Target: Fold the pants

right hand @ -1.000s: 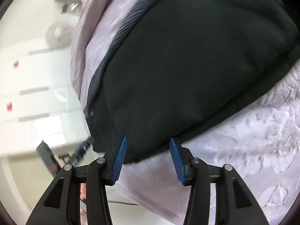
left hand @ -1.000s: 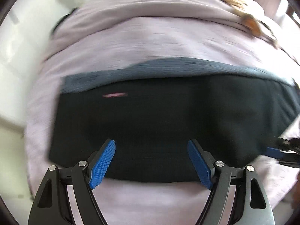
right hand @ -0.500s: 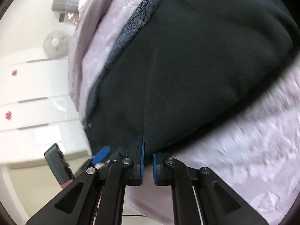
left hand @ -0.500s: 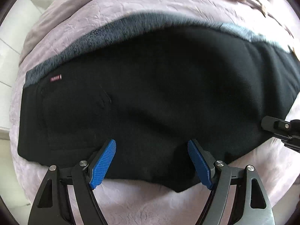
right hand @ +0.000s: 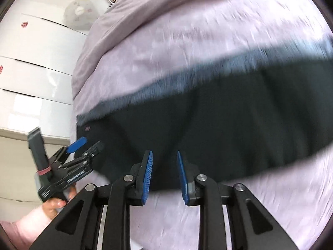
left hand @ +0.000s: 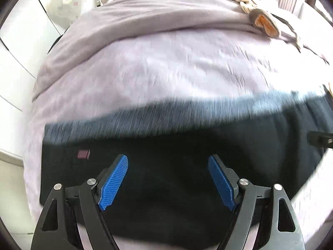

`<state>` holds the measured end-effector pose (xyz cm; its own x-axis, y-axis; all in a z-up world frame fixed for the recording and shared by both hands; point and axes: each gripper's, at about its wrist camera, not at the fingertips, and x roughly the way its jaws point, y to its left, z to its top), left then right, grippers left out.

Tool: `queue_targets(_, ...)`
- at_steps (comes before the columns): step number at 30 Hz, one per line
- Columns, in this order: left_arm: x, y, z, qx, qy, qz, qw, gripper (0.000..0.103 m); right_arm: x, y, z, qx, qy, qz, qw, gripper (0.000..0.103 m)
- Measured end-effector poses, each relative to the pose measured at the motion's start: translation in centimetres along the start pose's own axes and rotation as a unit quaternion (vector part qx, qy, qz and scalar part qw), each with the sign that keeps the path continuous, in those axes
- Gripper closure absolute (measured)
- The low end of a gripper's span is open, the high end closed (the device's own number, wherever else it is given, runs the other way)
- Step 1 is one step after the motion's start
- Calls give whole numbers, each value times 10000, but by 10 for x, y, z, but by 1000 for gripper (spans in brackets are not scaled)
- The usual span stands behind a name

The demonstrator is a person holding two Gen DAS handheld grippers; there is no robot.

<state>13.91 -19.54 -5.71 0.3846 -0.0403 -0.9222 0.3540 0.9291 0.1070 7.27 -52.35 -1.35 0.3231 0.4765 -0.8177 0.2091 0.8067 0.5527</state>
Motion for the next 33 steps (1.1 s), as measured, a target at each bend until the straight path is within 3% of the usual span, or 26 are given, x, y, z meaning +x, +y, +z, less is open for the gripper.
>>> queue_targets(5,41,4,22,-362,92,309,9988,20,56,16,47,-562,354,-407,9970,75)
queue_targets(7,52,17,23,-610,89,406,9973,6,69,10,54,-963,338,-1028,9894,83)
queue_targets(9,62,26,32,-747,96,498,9959,6,73,4,66,-961,139,-1238,9875,92)
queue_targets(11,68,39,39,-907,201,589,9939,6,67,-12,74,-693,95,-1208,9902,103)
queue_targets(15,61,53,40,-907,290,710,9929,6,44,-46,74,-79,-20,-834,9965,103)
queue_targets(17,56,49,39,-773,312,761,9936,6,31,-53,70,32,-71,-814,9967,97)
queue_targets(19,46,38,36,-642,351,736,9946,6,17,-59,62,53,-133,-983,9951,95)
queue_targets(23,17,7,25,-379,322,402,9980,6,-14,-79,40,476,-274,-1019,9933,83)
queue_targets(28,-4,-76,14,266,318,-158,9990,6,-50,-107,7,819,-455,-973,9908,78)
queue_targets(30,7,-108,4,505,559,-343,9966,6,-57,-121,-4,959,-456,-1062,9887,78)
queue_targets(31,15,-122,-2,670,692,-362,9947,6,-60,-129,-10,1043,-471,-1118,9871,78)
queue_targets(33,23,-139,-12,930,712,-38,9931,6,-57,-135,-14,1281,-572,-1041,9846,78)
